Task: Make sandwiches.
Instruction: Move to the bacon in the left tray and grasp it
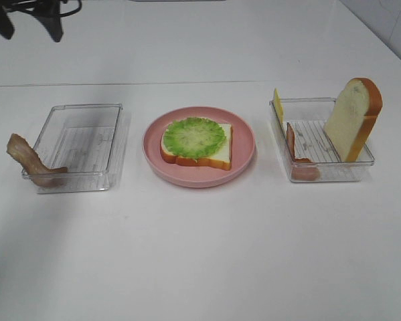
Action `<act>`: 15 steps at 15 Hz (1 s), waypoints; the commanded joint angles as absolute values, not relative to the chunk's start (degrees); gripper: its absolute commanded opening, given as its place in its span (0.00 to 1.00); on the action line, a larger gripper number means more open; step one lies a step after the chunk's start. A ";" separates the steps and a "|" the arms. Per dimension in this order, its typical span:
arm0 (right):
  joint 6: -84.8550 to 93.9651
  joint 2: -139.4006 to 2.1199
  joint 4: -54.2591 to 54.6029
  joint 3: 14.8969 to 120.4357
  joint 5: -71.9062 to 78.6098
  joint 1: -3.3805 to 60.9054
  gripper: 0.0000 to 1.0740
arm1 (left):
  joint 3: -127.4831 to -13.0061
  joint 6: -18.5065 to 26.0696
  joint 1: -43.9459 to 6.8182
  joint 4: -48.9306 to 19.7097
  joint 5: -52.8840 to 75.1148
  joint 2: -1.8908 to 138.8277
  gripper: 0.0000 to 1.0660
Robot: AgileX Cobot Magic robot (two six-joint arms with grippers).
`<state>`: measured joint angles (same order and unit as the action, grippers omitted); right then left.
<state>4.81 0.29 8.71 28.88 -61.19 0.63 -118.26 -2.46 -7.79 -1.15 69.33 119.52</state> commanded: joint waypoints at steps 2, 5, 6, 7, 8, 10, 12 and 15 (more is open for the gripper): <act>4.41 1.09 8.88 28.71 -60.68 0.34 0.75 | -105.71 -2.98 -2.29 -1.26 73.68 112.41 0.69; 4.41 1.09 8.88 28.71 -60.68 0.34 0.75 | -96.09 -4.41 -0.80 -1.55 72.48 110.92 0.68; 4.41 1.09 8.88 28.71 -60.68 0.34 0.75 | -93.56 -4.64 -1.15 -2.35 70.47 110.92 0.67; 4.41 1.09 8.88 28.71 -60.68 0.34 0.75 | -91.39 -4.64 -1.15 -3.90 68.87 110.92 0.66; 4.41 1.09 8.88 28.71 -60.68 0.34 0.75 | -89.21 -4.64 -1.15 -4.76 67.55 110.92 0.65; 4.41 1.09 8.88 28.71 -60.68 0.34 0.75 | -84.63 -4.87 -1.15 -5.96 63.94 110.92 0.65; 4.41 1.09 8.88 28.71 -60.68 0.34 0.75 | -82.33 -4.81 -1.15 -8.19 60.73 111.44 0.65; 4.41 1.09 8.88 28.71 -60.68 0.34 0.75 | -82.22 -4.70 -2.46 -8.77 58.90 112.59 0.65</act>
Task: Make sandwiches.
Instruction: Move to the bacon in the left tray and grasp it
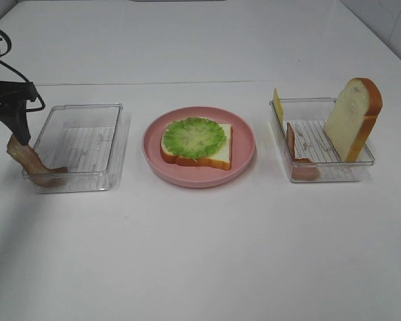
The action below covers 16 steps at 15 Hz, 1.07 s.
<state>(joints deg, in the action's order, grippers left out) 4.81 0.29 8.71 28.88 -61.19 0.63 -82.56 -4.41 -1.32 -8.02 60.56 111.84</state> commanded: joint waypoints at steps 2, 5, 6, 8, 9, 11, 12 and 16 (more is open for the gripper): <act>4.41 1.09 8.88 28.71 -60.68 0.34 0.75 | -82.22 -4.70 -4.93 -8.48 57.01 114.53 0.62; 4.41 1.09 8.88 28.71 -60.68 0.34 0.75 | -82.33 -4.87 -4.93 -8.54 56.38 115.16 0.55; 4.41 1.09 8.88 28.71 -60.68 0.34 0.75 | -82.33 -4.87 -4.93 -8.42 56.32 115.28 0.54; 4.41 1.09 8.88 28.71 -60.68 0.34 0.75 | -82.33 -4.87 -4.93 -8.42 56.32 115.85 0.51; 4.41 1.09 8.88 28.71 -60.68 0.34 0.75 | -82.33 -4.81 -4.93 -8.42 56.44 116.43 0.48; 4.41 1.09 8.88 28.71 -60.68 0.34 0.75 | -82.39 -4.64 -4.93 -7.96 56.38 116.83 0.32; 4.41 1.09 8.88 28.71 -60.68 0.34 0.75 | -82.45 -4.64 -4.93 -7.96 56.38 116.83 0.24; 4.41 1.09 8.88 28.71 -60.68 0.34 0.75 | -82.45 -4.13 -4.93 -7.10 55.92 116.83 0.00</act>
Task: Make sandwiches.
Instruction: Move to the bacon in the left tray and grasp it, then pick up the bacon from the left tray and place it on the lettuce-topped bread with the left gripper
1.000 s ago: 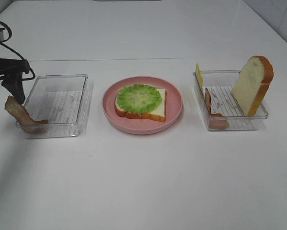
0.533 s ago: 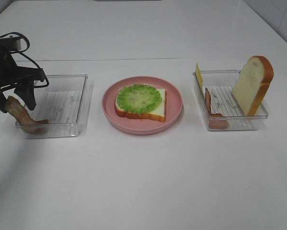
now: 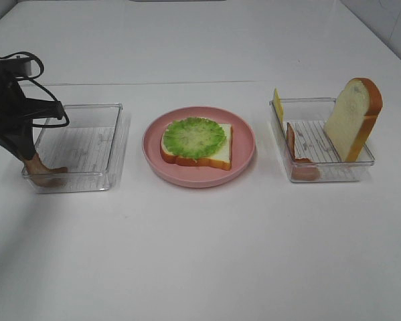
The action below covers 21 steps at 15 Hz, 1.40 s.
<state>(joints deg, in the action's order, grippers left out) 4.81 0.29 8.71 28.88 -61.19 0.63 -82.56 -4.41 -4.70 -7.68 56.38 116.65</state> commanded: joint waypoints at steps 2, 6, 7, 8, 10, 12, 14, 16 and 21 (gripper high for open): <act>4.41 1.09 8.88 28.71 -60.68 0.34 0.75 | -82.45 -3.78 -4.93 -7.10 55.92 116.83 0.00; 4.41 1.09 8.88 28.71 -60.68 0.34 0.75 | -83.65 -2.52 -4.93 -8.59 56.55 114.59 0.00; 4.41 1.09 8.88 28.71 -60.68 0.34 0.75 | -85.03 -2.01 -4.93 -9.85 57.41 114.42 0.00; 4.41 1.09 8.88 28.71 -60.68 0.34 0.75 | -85.89 -1.49 -4.93 -10.77 57.93 114.42 0.00; 4.41 1.09 8.88 28.71 -60.68 0.34 0.75 | -89.38 1.66 -4.93 -17.99 58.10 114.42 0.00; 4.41 1.09 8.88 28.71 -60.68 0.34 0.75 | -91.16 4.41 -4.93 -23.84 57.98 114.42 0.00; 4.41 1.09 8.88 28.71 -60.68 0.34 0.75 | -93.28 9.05 -4.93 -33.92 57.41 114.59 0.00; 4.41 1.09 8.88 28.71 -60.68 0.34 0.75 | -94.60 12.83 -6.07 -42.97 55.81 114.59 0.00; 4.41 1.09 8.88 28.71 -60.68 0.34 0.75 | -95.28 16.73 -15.01 -53.34 44.29 116.94 0.00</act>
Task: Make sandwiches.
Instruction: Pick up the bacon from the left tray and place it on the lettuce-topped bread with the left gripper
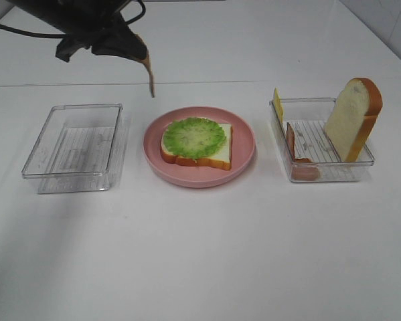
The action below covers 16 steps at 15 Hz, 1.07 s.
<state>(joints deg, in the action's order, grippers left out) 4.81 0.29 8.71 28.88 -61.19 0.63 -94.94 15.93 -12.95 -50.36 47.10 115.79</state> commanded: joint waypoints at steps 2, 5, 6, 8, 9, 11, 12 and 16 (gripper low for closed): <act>4.41 1.09 8.88 28.71 -60.68 0.34 0.75 | -96.14 16.84 -17.59 -55.29 42.63 119.18 0.00; 4.41 1.09 8.88 28.71 -60.68 0.34 0.75 | -101.87 16.84 -22.17 -56.21 42.69 125.99 0.00; 4.41 1.09 8.88 28.71 -60.68 0.34 0.75 | -102.56 16.84 -22.75 -56.38 42.69 126.80 0.00; 4.41 1.09 8.88 28.71 -60.68 0.34 0.75 | -105.48 16.84 -24.47 -58.16 42.69 130.12 0.00; 4.41 1.09 8.88 28.71 -60.68 0.34 0.75 | -106.46 16.90 -25.04 -58.73 42.80 131.21 0.00; 4.41 1.09 8.88 28.71 -60.68 0.34 0.75 | -106.74 16.90 -24.69 -55.52 43.49 133.27 0.00; 4.41 1.09 8.88 28.71 -60.68 0.34 0.75 | -106.74 16.84 -24.69 -50.99 43.49 133.50 0.00; 4.41 1.09 8.88 28.71 -60.68 0.34 0.75 | -106.74 16.21 -24.69 -38.90 43.03 133.50 0.00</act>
<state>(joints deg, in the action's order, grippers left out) 4.81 0.29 8.71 28.88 -61.19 0.63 -106.46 16.50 -24.69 -40.62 43.14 133.56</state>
